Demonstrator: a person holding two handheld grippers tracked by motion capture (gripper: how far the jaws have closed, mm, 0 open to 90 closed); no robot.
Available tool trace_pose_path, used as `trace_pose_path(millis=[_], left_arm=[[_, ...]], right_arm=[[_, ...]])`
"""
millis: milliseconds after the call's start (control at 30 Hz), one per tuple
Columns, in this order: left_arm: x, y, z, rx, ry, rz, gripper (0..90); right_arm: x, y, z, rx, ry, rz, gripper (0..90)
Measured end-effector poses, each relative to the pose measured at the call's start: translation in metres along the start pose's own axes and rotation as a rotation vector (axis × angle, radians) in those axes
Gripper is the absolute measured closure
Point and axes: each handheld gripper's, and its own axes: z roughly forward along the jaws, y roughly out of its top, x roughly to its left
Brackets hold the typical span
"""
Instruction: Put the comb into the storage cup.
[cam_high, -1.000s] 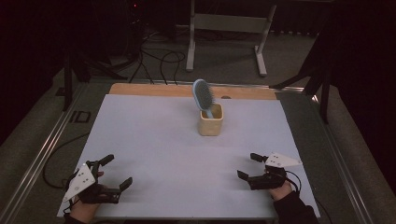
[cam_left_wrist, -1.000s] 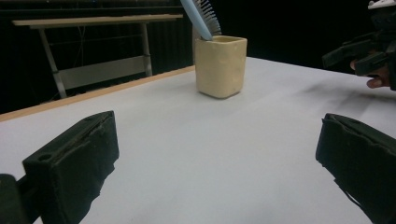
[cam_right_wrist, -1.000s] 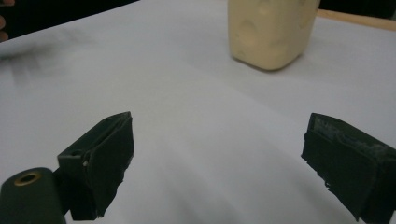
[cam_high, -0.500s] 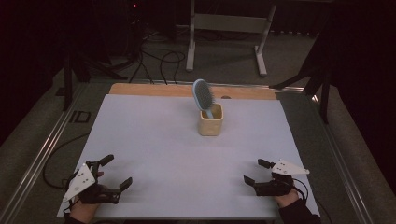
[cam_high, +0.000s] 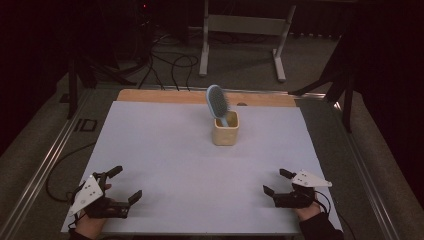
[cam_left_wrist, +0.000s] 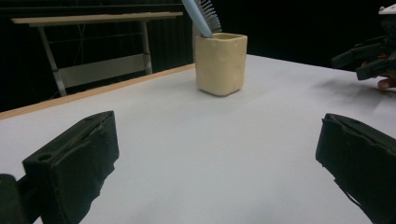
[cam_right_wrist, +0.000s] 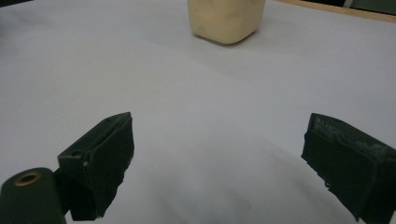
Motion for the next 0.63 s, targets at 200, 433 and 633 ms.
trace_pose_path(millis=[200,433,633], left_arm=[[0.0005,-0.0002,0.0,0.002,0.0,-0.001,0.0],[0.0003,-0.0003,0.0003,0.001,-0.001,-0.003,0.0],[0.0003,-0.0003,0.0004,0.0,-0.002,-0.003,0.0]], right_arm=[[0.0008,0.002,-0.0002,-0.011,0.0,0.001,9.2],[0.0019,0.0027,0.0001,-0.015,0.0,0.002,9.1],[0.0018,0.0038,-0.0005,-0.016,-0.011,0.0,9.1]])
